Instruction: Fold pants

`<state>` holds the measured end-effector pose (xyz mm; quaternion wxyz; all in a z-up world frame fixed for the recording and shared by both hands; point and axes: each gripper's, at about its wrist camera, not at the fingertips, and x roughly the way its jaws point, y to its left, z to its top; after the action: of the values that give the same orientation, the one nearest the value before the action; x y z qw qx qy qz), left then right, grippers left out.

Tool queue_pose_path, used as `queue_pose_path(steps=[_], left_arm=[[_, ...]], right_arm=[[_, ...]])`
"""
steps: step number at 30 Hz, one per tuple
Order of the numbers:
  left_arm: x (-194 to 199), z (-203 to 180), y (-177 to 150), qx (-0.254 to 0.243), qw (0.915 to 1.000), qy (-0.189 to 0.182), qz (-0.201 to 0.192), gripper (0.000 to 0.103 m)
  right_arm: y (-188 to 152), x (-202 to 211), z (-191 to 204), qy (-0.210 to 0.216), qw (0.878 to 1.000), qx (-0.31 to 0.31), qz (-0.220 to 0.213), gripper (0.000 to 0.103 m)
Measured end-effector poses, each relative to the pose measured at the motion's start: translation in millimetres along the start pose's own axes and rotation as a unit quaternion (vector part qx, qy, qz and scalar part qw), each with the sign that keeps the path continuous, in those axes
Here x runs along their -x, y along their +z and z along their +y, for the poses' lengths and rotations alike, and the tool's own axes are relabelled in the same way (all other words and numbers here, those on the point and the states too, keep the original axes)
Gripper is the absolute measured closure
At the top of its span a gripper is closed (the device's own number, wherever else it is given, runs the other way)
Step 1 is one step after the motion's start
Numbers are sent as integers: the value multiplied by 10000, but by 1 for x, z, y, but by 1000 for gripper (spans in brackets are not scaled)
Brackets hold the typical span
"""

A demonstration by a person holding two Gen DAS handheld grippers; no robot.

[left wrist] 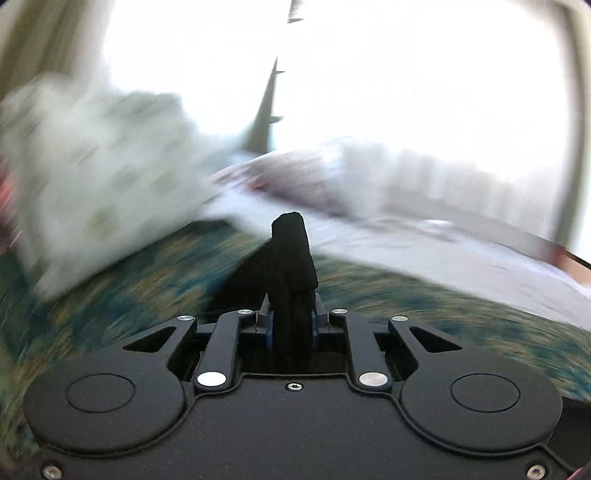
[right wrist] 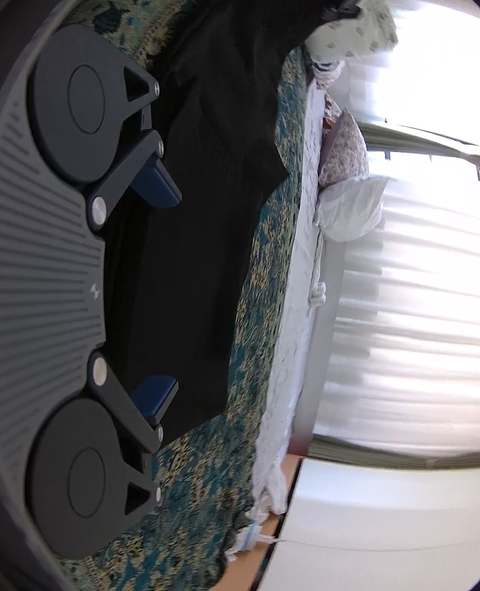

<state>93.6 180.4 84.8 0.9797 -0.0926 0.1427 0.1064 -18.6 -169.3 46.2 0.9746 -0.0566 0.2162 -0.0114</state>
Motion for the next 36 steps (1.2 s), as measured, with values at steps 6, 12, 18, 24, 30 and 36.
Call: queue_pose_path(steps=[6, 12, 18, 24, 30, 36], left_arm=[[41, -127, 6, -874, 9800, -1779, -144, 87], [37, -232, -62, -1551, 9441, -2772, 884, 86], [37, -267, -143, -2174, 9072, -3021, 1961, 72], [82, -228, -133, -2033, 9027, -3335, 1803, 48], [98, -157, -90, -1548, 9361, -2863, 1337, 43], [62, -109, -85, -1214, 9730, -1318, 1452, 47]], right_arm=[[12, 12, -43, -121, 9981, -595, -62, 4], [11, 28, -87, -390, 9928, -1124, -154, 6], [0, 28, -117, -345, 9831, -1799, 13, 9], [-1, 18, -117, 64, 9752, -2210, 45, 9], [6, -3, -84, 605, 9750, -2130, 214, 9], [11, -28, -40, 606, 9834, -1618, 551, 9]])
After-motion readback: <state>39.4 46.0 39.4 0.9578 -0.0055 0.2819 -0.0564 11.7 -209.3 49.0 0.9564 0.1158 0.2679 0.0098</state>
